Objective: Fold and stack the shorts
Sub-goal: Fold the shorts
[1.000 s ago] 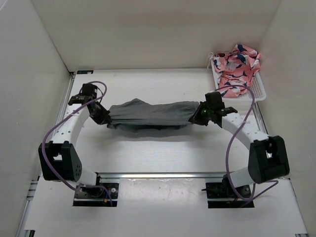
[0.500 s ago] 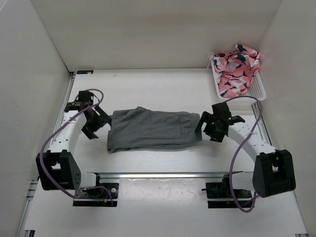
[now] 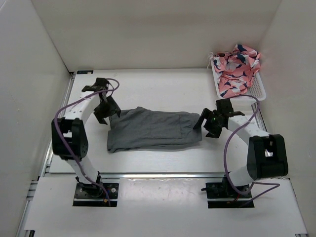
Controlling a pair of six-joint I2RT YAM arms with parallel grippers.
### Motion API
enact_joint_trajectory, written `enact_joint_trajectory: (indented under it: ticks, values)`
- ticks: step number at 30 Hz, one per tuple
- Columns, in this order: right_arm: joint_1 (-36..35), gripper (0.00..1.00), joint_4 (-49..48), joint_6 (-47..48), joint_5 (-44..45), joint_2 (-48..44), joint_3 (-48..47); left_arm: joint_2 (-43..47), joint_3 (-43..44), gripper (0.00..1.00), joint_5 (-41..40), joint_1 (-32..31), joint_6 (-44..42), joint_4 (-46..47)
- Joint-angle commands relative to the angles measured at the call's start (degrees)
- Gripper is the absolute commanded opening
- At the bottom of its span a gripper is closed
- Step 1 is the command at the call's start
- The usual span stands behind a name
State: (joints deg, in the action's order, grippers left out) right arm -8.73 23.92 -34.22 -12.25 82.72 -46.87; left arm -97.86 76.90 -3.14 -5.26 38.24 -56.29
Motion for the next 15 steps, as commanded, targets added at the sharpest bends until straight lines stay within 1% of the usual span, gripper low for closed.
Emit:
enact_joint_trajectory:
  ticks: [1, 3, 5, 7, 9, 10, 11, 14, 15]
  values:
    - [0.03, 0.85, -3.27, 2.93, -3.48, 3.92, -3.66, -3.37, 6.23, 0.81, -3.09, -1.16, -2.47, 1.45]
    - [0.03, 0.83, -4.67, 3.46, -5.75, 5.60, -4.28, -6.36, 8.77, 0.81, -4.33, -1.16, -1.86, 0.92]
    - [0.03, 0.77, -5.29, 3.46, -5.77, 7.71, -4.28, -8.12, 10.36, 0.81, -5.99, -1.16, -1.85, 0.92]
    - [0.03, 0.75, -5.99, 3.46, -6.29, 8.42, -4.28, -11.55, 12.99, 0.77, -7.23, -1.16, -1.85, 0.92]
    - [0.03, 0.75, -5.99, 3.46, -6.29, 8.95, -4.28, -15.23, 14.58, 0.64, -8.90, -1.16, -1.85, 0.39]
    - [0.03, 0.75, -5.99, 3.46, -5.69, 8.95, -4.28, -16.38, 15.98, 0.60, -8.90, -0.38, -1.85, -0.30]
    - [0.03, 0.75, -5.99, 3.46, -5.68, 8.95, -4.28, -17.35, 16.61, 0.58, -8.90, -0.37, -1.85, -0.31]
    - [0.03, 0.75, -5.99, 3.46, -5.15, 8.95, -4.28, -20.08, 18.80, 0.58, -8.38, -0.37, -1.85, 0.21]
    - [0.03, 0.75, -5.99, 3.46, -5.15, 8.95, -4.28, -20.61, 19.33, 0.64, -8.38, -0.37, -1.85, 0.22]
